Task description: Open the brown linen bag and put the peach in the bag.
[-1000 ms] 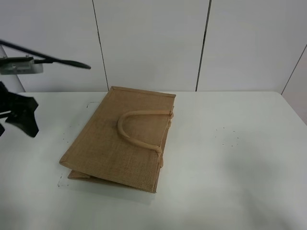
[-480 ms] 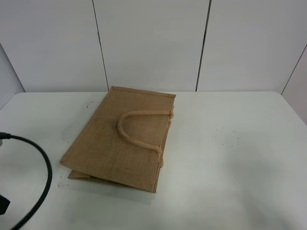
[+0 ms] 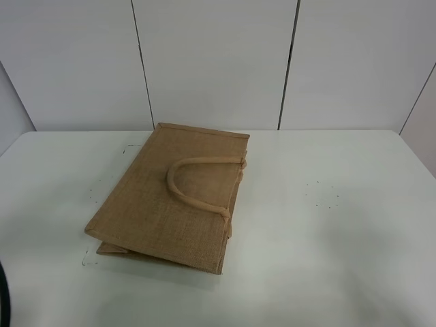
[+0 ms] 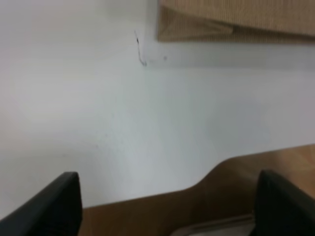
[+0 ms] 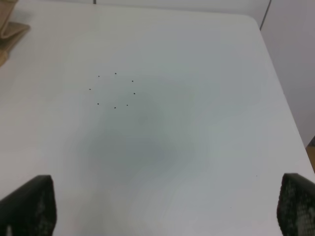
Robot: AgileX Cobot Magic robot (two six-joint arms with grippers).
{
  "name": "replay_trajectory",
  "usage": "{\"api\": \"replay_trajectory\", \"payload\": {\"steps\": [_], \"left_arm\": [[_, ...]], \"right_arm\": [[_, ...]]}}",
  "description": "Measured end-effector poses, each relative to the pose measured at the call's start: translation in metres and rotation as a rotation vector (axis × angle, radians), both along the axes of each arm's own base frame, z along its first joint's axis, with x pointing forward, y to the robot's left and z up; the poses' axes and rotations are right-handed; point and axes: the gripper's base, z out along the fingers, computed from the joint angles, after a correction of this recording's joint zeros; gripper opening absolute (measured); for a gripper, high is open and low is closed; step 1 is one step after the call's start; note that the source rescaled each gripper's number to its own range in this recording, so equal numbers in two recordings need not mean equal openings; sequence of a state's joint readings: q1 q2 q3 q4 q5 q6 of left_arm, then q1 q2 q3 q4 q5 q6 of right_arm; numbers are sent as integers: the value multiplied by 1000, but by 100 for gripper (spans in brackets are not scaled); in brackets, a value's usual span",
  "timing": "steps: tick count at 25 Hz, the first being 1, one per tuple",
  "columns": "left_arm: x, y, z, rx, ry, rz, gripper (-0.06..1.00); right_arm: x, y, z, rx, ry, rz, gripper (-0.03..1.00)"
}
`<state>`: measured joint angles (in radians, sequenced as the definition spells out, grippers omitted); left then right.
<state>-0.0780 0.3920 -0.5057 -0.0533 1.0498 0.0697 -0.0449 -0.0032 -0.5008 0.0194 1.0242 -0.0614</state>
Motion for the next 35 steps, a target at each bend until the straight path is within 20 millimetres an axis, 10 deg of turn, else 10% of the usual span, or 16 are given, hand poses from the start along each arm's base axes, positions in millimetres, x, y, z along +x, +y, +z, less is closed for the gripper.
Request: {"api": "replay_trajectory", "payload": {"steps": [17,35], "left_arm": [[-56,3,6,-16,-390,81,99],[-57,3,6,-30,-390,35,99]], "right_arm": [[0,0,0,0,0,0,100],[0,0,0,0,0,0,100]]}}
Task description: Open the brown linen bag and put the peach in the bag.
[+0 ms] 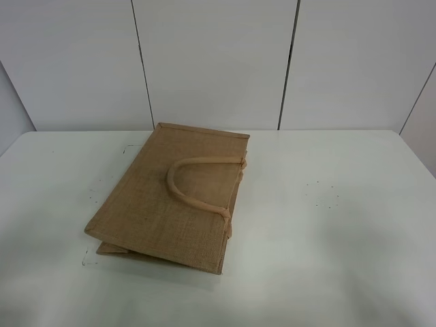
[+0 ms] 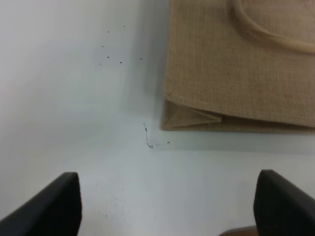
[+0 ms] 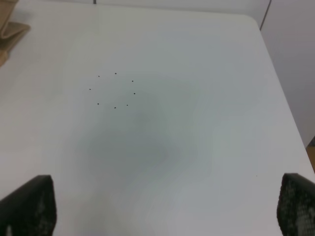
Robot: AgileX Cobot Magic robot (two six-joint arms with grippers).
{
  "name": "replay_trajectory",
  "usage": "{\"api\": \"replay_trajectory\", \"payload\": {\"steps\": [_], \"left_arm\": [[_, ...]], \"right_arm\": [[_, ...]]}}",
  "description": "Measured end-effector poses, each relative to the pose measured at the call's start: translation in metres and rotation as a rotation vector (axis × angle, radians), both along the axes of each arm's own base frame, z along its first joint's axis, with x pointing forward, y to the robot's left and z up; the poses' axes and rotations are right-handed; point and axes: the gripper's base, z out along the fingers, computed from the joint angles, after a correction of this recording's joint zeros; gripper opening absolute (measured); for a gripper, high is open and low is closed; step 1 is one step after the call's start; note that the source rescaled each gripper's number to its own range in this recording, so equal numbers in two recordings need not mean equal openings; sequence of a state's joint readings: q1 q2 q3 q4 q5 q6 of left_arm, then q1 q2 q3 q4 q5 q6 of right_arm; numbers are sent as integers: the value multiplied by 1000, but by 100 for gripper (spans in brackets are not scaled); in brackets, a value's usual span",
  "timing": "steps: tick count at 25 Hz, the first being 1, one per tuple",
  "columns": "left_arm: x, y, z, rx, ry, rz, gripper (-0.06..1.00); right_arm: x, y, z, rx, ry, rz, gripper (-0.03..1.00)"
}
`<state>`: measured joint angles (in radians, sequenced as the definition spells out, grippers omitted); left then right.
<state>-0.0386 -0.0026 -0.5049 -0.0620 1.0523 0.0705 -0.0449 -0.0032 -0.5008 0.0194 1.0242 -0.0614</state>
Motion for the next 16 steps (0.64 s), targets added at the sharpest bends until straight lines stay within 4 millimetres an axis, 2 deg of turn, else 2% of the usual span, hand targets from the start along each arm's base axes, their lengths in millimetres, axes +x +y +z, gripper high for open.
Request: {"api": "replay_trajectory", "payload": {"steps": [16], "left_arm": [[0,0,0,-1,0,0,99]], "right_arm": [[0,0,0,0,0,0,100]]}}
